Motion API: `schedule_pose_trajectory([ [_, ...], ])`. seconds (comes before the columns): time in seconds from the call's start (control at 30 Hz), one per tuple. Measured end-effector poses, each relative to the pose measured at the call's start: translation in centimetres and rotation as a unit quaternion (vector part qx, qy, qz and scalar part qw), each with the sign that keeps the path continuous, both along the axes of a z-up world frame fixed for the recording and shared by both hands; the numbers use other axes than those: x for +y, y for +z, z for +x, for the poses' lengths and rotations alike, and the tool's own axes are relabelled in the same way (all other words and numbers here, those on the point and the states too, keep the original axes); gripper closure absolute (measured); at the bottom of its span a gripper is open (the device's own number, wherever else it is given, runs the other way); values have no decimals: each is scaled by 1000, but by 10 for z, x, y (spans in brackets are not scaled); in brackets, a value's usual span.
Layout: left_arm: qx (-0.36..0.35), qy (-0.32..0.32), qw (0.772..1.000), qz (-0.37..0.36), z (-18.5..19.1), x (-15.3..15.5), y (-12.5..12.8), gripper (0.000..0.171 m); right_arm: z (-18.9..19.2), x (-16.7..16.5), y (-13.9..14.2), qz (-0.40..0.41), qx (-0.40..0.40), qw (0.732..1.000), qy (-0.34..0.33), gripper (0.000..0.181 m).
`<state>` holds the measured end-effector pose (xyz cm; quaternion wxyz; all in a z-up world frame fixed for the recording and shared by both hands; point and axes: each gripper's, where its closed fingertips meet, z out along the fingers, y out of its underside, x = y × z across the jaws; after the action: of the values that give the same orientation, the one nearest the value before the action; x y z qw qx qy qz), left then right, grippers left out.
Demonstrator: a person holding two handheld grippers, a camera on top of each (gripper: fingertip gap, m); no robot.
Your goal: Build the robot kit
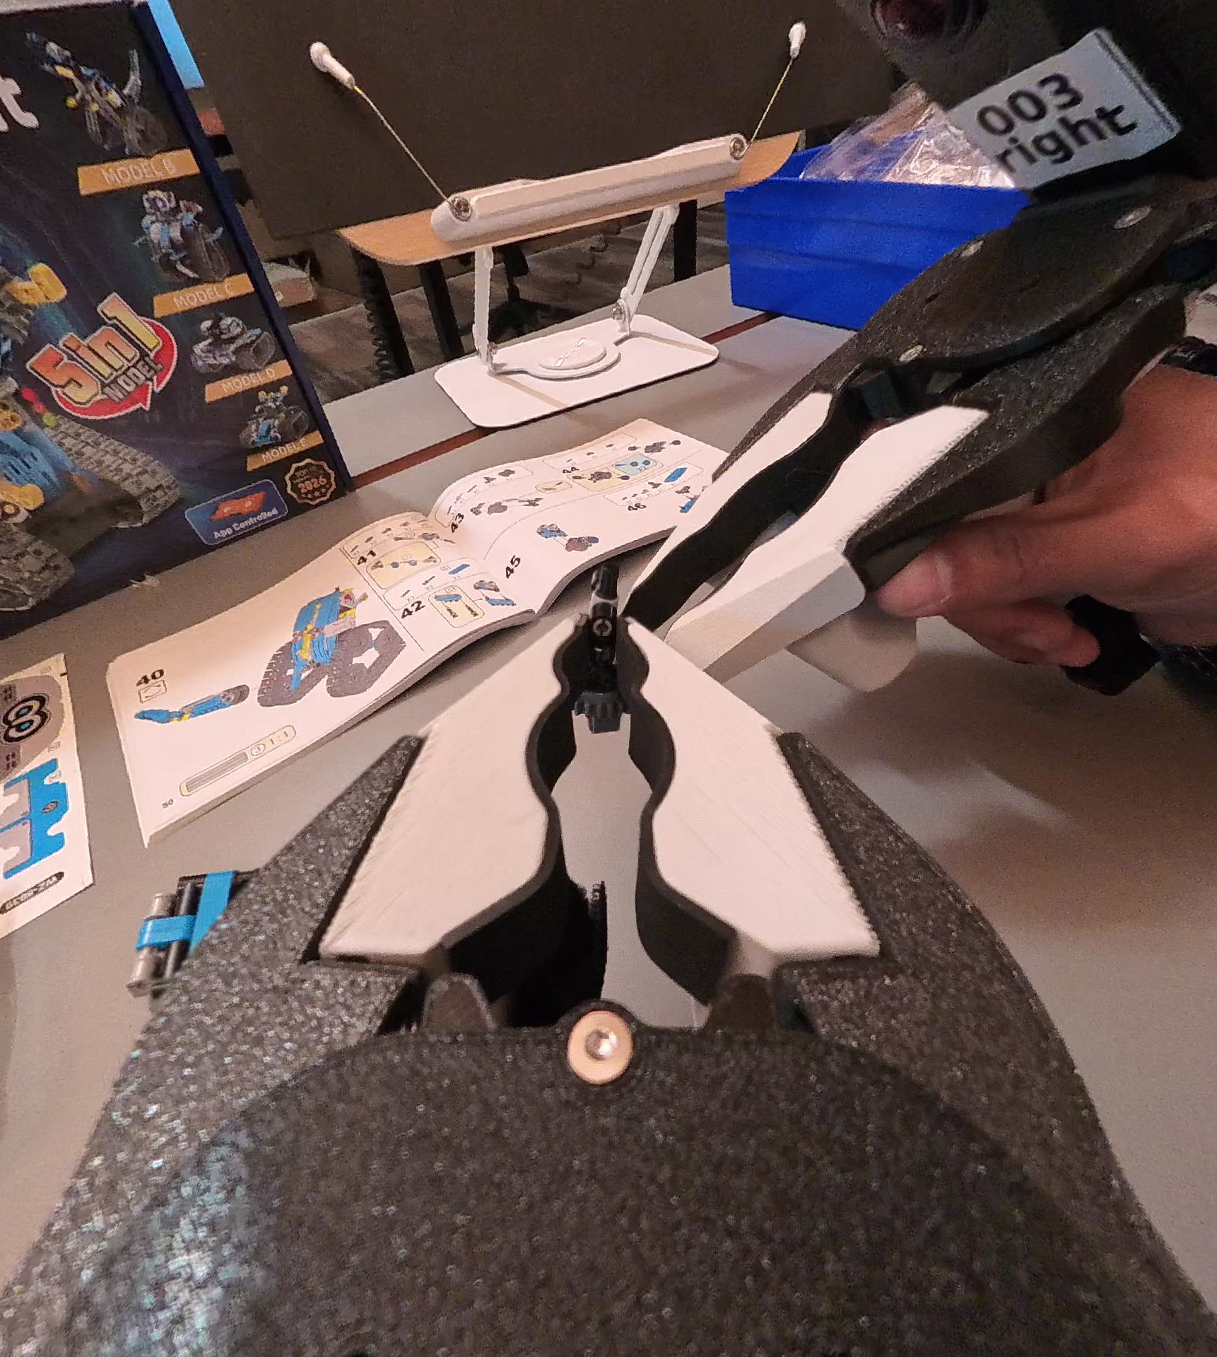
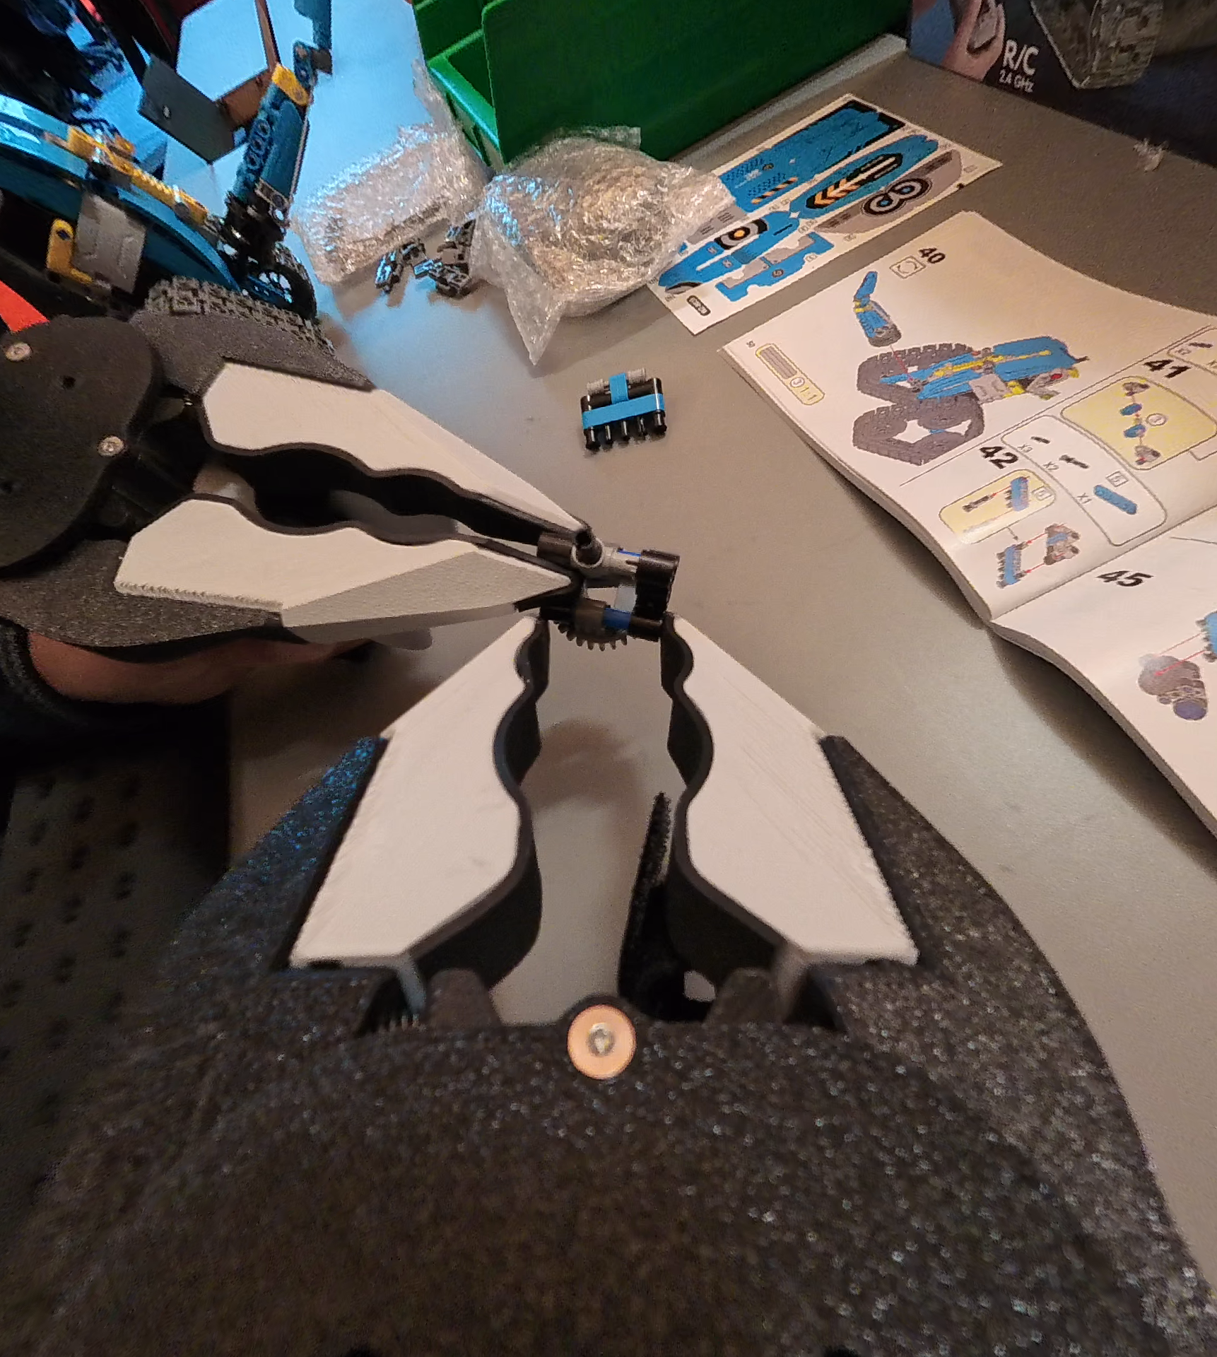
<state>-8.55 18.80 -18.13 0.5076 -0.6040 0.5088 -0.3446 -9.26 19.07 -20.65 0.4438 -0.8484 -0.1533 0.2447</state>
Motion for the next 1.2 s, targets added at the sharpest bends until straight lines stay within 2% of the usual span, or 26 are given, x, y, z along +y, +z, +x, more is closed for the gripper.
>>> schedule_pose_trajectory([
  [0.3,-10,1,1000,-10,1,-1,1,165,8,2,1,38,-99,994,-1,156],
  [0.4,-8,-3,1000,-22,2,-1,-2,165,11,3,-1,35,-92,995,0,158],
  [0.6,-4,-52,998,-27,3,-10,-3,163,12,-5,-3,37,-71,994,68,157],
  [0.73,13,-36,999,-9,3,-6,-5,165,13,-4,-2,77,-151,983,67,154],
  [0.8,10,-33,999,-15,3,-5,-4,165,12,-6,-2,85,-165,980,70,149],
  [0.97,2,-12,1000,-23,3,-2,-2,165,6,-4,1,77,-140,986,54,138],
  [1.2,-10,10,997,-79,7,-2,-4,165,12,0,4,50,-75,996,12,146],
])
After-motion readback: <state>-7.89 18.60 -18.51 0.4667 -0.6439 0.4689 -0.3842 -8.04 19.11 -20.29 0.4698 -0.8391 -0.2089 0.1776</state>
